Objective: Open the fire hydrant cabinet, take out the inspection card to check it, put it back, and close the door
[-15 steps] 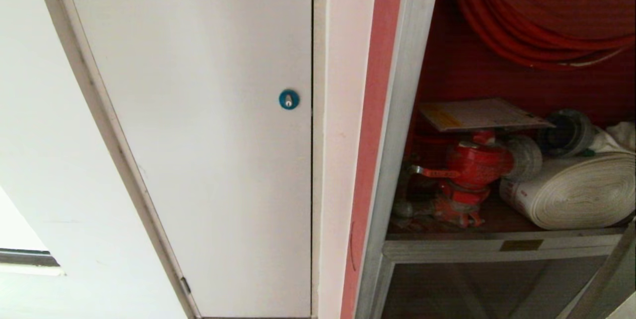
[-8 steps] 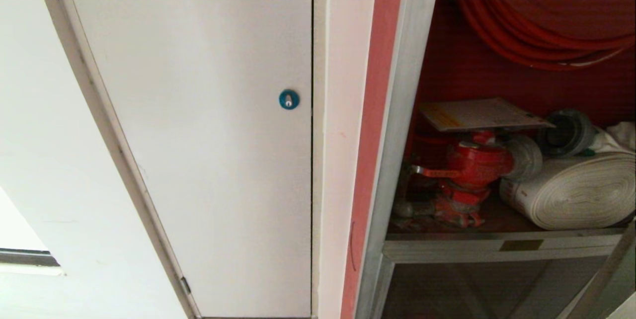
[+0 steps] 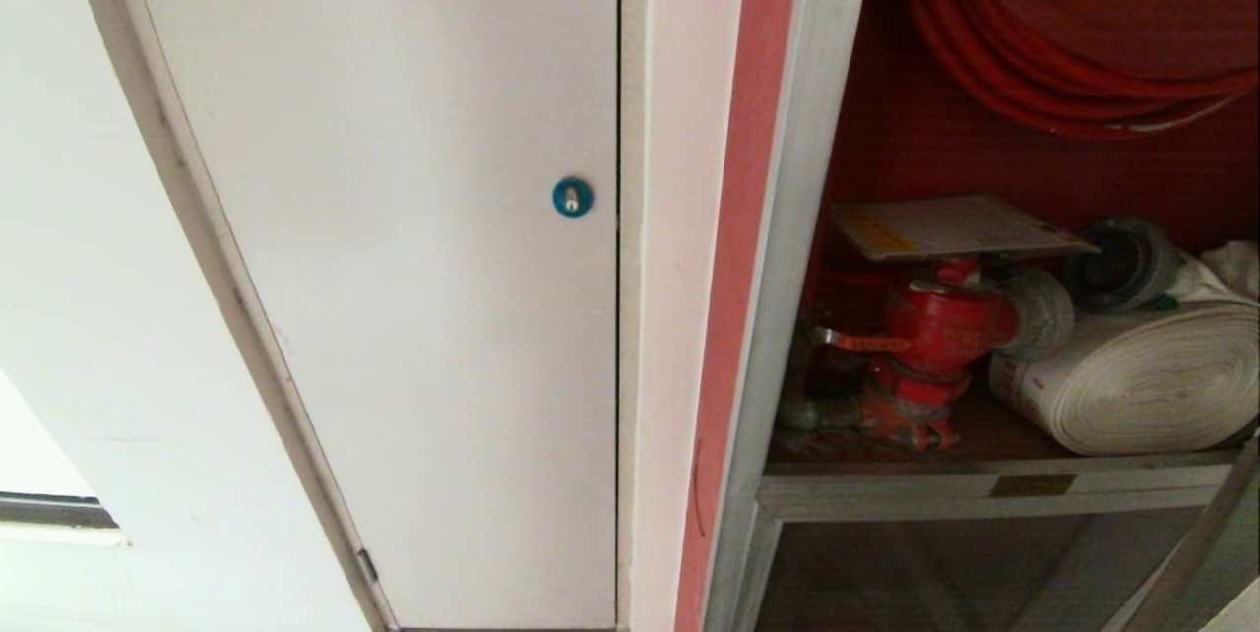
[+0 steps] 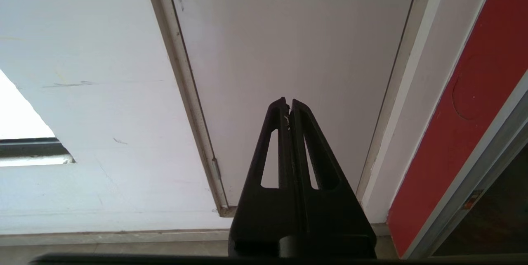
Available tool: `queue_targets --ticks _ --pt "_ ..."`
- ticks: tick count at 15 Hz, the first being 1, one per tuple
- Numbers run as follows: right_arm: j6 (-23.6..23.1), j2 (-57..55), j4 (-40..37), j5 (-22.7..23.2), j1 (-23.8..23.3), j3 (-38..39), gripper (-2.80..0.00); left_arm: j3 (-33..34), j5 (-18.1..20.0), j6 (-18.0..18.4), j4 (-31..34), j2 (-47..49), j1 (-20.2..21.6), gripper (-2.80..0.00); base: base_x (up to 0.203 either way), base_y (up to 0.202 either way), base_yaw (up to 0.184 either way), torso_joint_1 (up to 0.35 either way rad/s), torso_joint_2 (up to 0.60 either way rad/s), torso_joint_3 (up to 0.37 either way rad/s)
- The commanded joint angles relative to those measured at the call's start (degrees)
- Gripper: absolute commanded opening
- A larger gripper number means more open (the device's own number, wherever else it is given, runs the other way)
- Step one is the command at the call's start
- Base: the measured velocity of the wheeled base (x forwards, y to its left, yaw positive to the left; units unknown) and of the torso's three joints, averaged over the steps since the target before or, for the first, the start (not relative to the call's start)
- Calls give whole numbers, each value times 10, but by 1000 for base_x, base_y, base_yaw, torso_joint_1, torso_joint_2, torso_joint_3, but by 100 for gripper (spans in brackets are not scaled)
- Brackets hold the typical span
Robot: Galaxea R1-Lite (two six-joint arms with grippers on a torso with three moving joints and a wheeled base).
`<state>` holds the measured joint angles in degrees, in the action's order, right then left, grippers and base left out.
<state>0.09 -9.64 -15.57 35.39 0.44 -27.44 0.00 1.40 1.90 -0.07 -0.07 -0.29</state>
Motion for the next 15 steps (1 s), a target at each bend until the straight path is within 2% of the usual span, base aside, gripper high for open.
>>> queue_targets --ticks 1,4,8,13,15 --pt "0 -57 -2 60 0 -23 -280 1 0 0 0 1 0 -280 0 0 0 0 0 0" --pt "0 -111 -2 117 0 -47 -280 1 0 0 0 1 0 -280 0 0 0 0 0 0" --pt "0 -165 2 140 1 -93 -280 1 0 0 0 1 0 -280 0 0 0 0 0 0" --pt "16 -143 2 135 0 -105 -280 1 0 0 0 1 0 -280 0 0 0 0 0 0" --pt "27 -108 -1 96 -1 -94 -280 1 0 0 0 1 0 -280 0 0 0 0 0 0"
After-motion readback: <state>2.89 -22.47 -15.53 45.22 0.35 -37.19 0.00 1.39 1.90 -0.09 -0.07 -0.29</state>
